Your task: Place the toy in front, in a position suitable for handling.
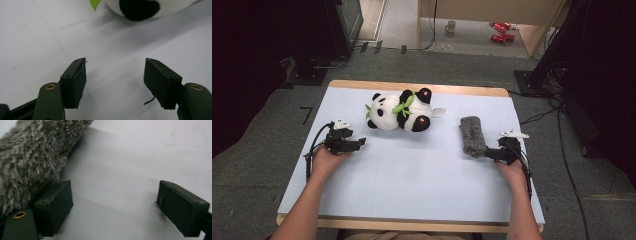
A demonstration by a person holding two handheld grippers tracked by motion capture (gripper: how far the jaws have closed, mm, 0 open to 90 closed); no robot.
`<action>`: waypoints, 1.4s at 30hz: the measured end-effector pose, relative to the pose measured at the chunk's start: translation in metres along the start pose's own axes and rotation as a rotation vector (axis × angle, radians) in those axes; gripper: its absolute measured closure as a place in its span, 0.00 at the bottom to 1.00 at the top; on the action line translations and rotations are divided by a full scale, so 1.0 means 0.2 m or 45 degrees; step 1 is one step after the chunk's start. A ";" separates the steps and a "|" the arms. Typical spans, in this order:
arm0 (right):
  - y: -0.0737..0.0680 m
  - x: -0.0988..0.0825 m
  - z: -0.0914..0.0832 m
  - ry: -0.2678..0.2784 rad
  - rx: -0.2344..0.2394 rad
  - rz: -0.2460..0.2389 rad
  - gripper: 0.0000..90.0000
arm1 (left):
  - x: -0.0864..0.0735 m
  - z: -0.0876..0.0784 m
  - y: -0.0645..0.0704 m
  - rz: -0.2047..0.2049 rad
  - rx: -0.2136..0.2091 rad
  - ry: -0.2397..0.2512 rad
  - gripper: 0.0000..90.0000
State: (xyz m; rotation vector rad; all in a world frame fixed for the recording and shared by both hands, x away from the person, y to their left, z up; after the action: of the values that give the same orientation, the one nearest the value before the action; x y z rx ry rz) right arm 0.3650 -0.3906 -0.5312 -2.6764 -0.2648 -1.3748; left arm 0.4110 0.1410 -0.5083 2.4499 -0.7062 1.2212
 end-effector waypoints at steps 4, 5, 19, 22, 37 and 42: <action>0.00 0.00 0.00 0.000 0.000 -0.001 0.14 | 0.09 -0.04 0.03 -0.045 -0.077 0.035 0.39; 0.00 0.00 0.00 0.000 0.000 -0.001 0.14 | 0.10 -0.05 0.04 -0.045 -0.084 0.047 0.38; 0.00 0.00 0.00 0.000 0.000 -0.001 0.14 | 0.36 -0.09 0.20 0.103 -0.153 0.041 0.45; 0.00 0.00 0.00 0.000 -0.001 -0.002 0.14 | 0.43 -0.08 0.22 0.067 -0.199 0.036 0.44; 0.00 0.00 0.00 -0.003 -0.002 0.000 0.14 | 0.72 0.01 0.27 0.110 -0.184 -0.006 0.42; 0.00 0.00 0.00 -0.002 -0.002 0.000 0.14 | 0.76 0.07 0.28 0.120 -0.194 -0.038 0.42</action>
State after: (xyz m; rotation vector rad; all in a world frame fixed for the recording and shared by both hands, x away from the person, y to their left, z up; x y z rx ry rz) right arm 0.3648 -0.3905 -0.5311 -2.6788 -0.2638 -1.3730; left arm 0.4671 0.0433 -0.3910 2.3379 -0.8976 1.1222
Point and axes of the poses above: each handheld gripper's, and its own axes: z roughly forward along the jaws, x roughly out of its top, y roughly to its right, the point moved 4 cm from there along z, roughly forward along the jaws, and after that the axes turned 8 degrees about y, right-handed, at the moved point
